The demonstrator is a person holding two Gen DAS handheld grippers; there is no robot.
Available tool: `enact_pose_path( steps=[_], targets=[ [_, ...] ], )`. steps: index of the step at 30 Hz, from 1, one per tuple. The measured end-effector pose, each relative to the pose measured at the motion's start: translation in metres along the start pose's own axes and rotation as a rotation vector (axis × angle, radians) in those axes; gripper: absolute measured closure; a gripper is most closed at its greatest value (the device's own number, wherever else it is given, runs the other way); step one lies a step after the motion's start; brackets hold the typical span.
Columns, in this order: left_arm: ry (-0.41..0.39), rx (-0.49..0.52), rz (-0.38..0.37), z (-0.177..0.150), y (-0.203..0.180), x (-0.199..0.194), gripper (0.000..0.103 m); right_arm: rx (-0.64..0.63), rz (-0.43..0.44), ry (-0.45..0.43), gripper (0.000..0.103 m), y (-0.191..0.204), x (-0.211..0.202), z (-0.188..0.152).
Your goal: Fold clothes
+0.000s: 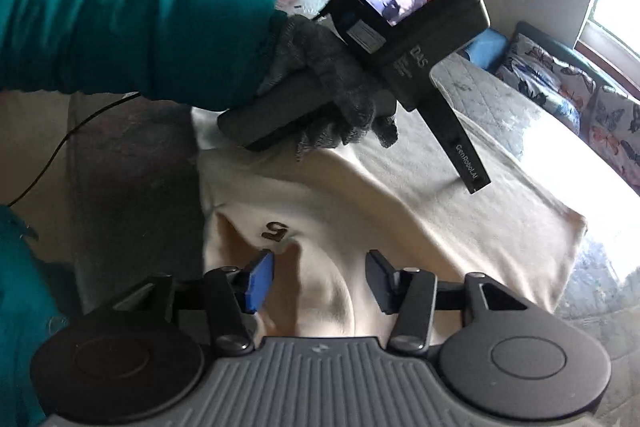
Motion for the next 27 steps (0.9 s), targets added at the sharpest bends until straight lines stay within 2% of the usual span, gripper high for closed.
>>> enact_pose_path(
  steps=[2, 3, 4, 7, 11, 14, 17, 19, 21, 24, 27],
  targets=[
    [0.001, -0.004, 0.003, 0.000, 0.001, 0.001, 0.009, 0.012, 0.009, 0.003, 0.068, -0.002, 0.005, 0.000],
    [0.001, -0.005, 0.004, 0.000, 0.001, 0.001, 0.008, 0.017, 0.016, 0.012, 0.082, -0.003, 0.006, -0.002],
    [0.001, -0.006, 0.004, -0.001, 0.001, 0.002, 0.008, 0.020, 0.017, 0.013, 0.091, -0.003, 0.006, -0.002],
    [-0.001, -0.005, 0.004, -0.001, 0.000, 0.001, 0.008, 0.021, 0.044, 0.017, 0.099, -0.002, -0.001, -0.004],
    [-0.005, -0.009, 0.011, -0.002, 0.001, 0.002, 0.006, -0.006, 0.096, 0.036, 0.100, 0.011, -0.013, -0.011],
    [-0.005, -0.015, 0.011, -0.002, 0.001, 0.002, 0.006, -0.026, 0.072, 0.017, 0.100, 0.016, -0.017, -0.014],
    [-0.003, -0.011, 0.012, -0.002, 0.001, 0.001, 0.006, -0.048, 0.015, -0.016, 0.086, 0.014, -0.021, -0.008],
    [-0.002, -0.012, 0.012, -0.002, 0.000, 0.002, 0.006, -0.069, 0.001, -0.017, 0.069, 0.015, -0.020, -0.005],
    [-0.002, -0.014, 0.012, -0.002, 0.000, 0.002, 0.006, -0.081, -0.016, -0.013, 0.064, 0.014, -0.016, -0.005],
    [-0.002, -0.016, 0.013, -0.003, 0.000, 0.002, 0.005, -0.087, -0.031, -0.011, 0.065, 0.011, -0.006, -0.006],
    [-0.001, -0.018, 0.010, -0.003, 0.000, 0.003, 0.005, -0.077, -0.026, -0.004, 0.072, 0.009, 0.002, -0.005]
  ],
)
Point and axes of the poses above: each gripper's, at about its wrist camera, not at the fingertips, and x roughly the way its jaws point, y to its left, z to its top, the point moved 5 cm from there along x, roughly the way its jaws point, and after that the axes turned 13 degrees about x, right-handed, at the moved point
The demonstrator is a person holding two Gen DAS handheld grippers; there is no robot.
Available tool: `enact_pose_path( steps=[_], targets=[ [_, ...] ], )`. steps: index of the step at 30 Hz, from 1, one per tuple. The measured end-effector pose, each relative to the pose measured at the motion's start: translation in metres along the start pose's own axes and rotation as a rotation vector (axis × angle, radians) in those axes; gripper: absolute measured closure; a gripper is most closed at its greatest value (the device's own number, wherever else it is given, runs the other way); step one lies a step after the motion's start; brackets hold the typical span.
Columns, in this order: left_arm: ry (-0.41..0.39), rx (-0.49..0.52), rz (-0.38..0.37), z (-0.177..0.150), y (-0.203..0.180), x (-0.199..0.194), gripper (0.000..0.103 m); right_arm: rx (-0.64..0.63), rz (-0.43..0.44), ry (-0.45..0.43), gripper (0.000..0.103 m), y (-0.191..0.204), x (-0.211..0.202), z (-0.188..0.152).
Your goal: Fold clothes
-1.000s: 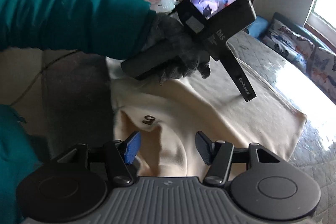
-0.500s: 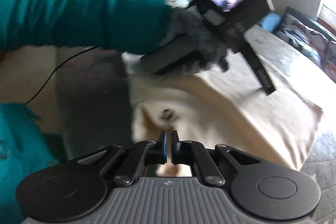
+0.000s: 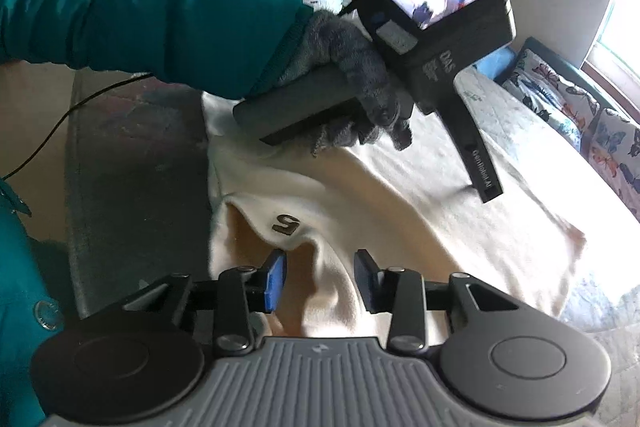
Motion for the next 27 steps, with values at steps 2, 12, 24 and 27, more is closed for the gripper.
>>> enact_pose_path(
  steps=[2, 12, 24, 27],
  targets=[
    [0.000, 0.000, 0.000, 0.000, 0.000, 0.000, 0.005, 0.015, 0.003, 0.001, 0.092, -0.002, 0.003, 0.001],
    [0.001, 0.002, 0.011, 0.000, 0.001, -0.002, 0.003, -0.004, 0.116, 0.044, 0.100, 0.010, -0.022, -0.013],
    [-0.120, -0.023, 0.007, -0.026, -0.020, -0.087, 0.004, 0.288, -0.003, -0.054, 0.074, -0.035, -0.055, -0.023],
    [-0.120, -0.030, -0.018, -0.042, -0.037, -0.104, 0.004, 0.403, -0.062, -0.066, 0.073, -0.053, -0.054, -0.039]
  ],
)
Point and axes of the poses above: each gripper's, at about its wrist camera, not at the fingertips, and x roughly the way its jaws point, y to its left, z to its top, the point moved 5 cm from there along x, roughly the way its jaws point, and after that the axes turned 13 degrees about x, right-handed, at the moved point
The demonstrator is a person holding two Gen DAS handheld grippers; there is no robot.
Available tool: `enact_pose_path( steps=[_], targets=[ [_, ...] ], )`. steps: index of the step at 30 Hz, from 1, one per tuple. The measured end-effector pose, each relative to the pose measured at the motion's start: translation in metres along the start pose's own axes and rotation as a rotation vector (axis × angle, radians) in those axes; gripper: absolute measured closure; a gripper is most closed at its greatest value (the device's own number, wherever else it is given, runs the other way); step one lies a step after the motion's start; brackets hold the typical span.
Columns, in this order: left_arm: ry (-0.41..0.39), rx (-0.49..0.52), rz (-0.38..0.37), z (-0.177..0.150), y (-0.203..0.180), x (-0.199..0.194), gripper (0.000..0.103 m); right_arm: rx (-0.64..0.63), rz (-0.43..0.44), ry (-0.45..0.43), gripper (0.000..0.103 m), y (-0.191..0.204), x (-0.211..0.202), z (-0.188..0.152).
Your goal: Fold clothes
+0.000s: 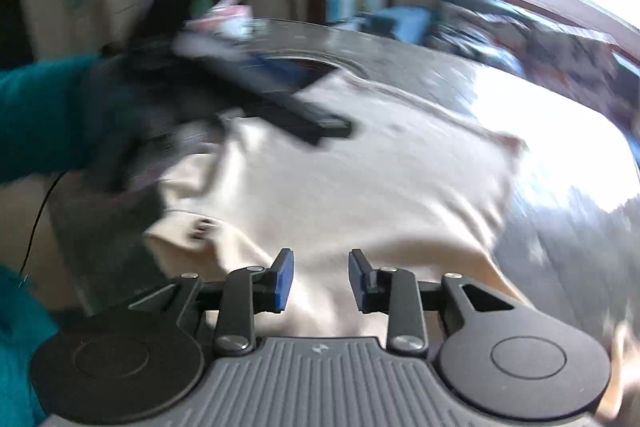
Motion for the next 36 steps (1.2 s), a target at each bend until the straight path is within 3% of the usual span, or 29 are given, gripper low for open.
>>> enact_pose_path(
  steps=[5, 9, 14, 17, 23, 28, 33, 36],
  targets=[
    [-0.041, 0.053, 0.004, -0.012, -0.022, -0.026, 0.004, 0.107, -0.043, 0.002, 0.069, -0.022, -0.013, -0.015],
    [-0.054, 0.073, -0.006, -0.016, -0.033, -0.033, 0.004, 0.179, -0.068, -0.078, 0.066, -0.037, -0.030, -0.015],
    [-0.042, 0.087, -0.018, -0.024, -0.045, -0.034, 0.004, 0.327, -0.201, -0.194, 0.063, -0.081, -0.044, -0.004],
    [-0.029, 0.096, -0.026, -0.031, -0.050, -0.034, 0.004, 0.432, -0.272, -0.193, 0.063, -0.114, -0.043, -0.010],
    [-0.002, 0.090, -0.030, -0.041, -0.051, -0.031, 0.004, 0.512, -0.407, -0.203, 0.063, -0.151, -0.053, -0.038],
    [0.012, 0.075, -0.032, -0.046, -0.050, -0.030, 0.003, 0.549, -0.603, -0.213, 0.057, -0.177, -0.072, -0.069],
    [0.016, 0.067, -0.032, -0.047, -0.050, -0.029, 0.003, 0.624, -0.640, -0.266, 0.056, -0.193, -0.090, -0.080],
    [0.017, 0.060, -0.029, -0.047, -0.050, -0.030, 0.003, 0.634, -0.616, -0.284, 0.056, -0.196, -0.092, -0.073]
  ],
)
Point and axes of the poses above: each gripper's, at about its wrist camera, not at the fingertips, and x roughly the way its jaws point, y to its left, z to its top, the point moved 5 cm from there along x, roughly the way its jaws point, and after that the axes turned 13 degrees about x, right-handed, at the moved point
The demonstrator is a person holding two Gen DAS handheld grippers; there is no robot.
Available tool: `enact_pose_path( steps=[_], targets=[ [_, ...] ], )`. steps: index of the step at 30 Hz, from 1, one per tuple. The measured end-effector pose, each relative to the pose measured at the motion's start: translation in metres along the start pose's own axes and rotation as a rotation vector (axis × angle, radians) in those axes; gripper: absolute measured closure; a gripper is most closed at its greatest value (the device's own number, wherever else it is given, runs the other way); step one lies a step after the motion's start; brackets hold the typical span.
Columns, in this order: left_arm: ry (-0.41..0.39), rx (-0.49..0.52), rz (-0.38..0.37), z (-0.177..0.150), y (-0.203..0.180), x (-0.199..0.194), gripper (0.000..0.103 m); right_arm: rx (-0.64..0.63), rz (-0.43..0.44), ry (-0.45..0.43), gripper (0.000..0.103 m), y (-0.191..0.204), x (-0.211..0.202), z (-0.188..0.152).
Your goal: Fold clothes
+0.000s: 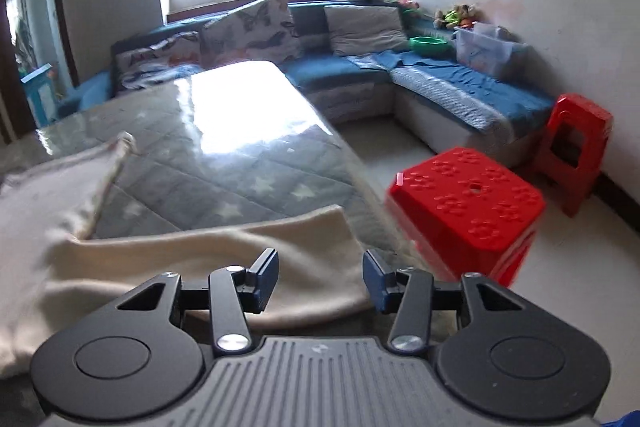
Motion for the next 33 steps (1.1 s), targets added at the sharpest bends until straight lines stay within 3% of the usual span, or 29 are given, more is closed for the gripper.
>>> enact_pose_path(
  steps=[3, 7, 15, 22, 25, 27, 29, 33],
  targets=[
    [0.003, -0.007, 0.002, -0.001, 0.000, -0.001, 0.003, -0.020, 0.046, 0.053, 0.055, 0.009, 0.012, 0.001],
    [0.005, -0.010, 0.003, -0.001, 0.000, -0.001, 0.003, -0.075, 0.033, 0.049, 0.048, 0.020, 0.032, 0.009],
    [0.008, -0.021, 0.001, -0.002, 0.002, 0.000, 0.003, -0.138, 0.039, 0.039, 0.044, 0.040, 0.075, 0.036],
    [0.016, -0.043, -0.008, -0.002, 0.003, 0.000, 0.003, -0.139, 0.061, 0.004, 0.039, 0.042, 0.082, 0.036],
    [-0.001, -0.056, 0.005, 0.001, 0.008, -0.007, 0.003, -0.143, 0.071, -0.022, 0.028, 0.048, 0.073, 0.035],
    [-0.019, -0.083, 0.011, 0.003, 0.017, -0.014, 0.003, -0.162, 0.086, -0.039, 0.027, 0.058, 0.066, 0.035],
    [-0.029, -0.125, 0.027, 0.004, 0.031, -0.021, 0.003, -0.180, 0.105, -0.050, 0.015, 0.070, 0.060, 0.033],
    [-0.026, -0.227, 0.051, -0.006, 0.064, -0.029, 0.004, -0.194, 0.183, -0.046, 0.005, 0.095, 0.050, 0.028]
  ],
)
Point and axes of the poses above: each gripper's, at about its wrist camera, not at the fingertips, and x roughly the way its jaws point, y to its left, z to its top, the point moved 5 cm from there along x, roughly the way its jaws point, and after that the axes turned 13 degrees about x, right-handed, at the moved point
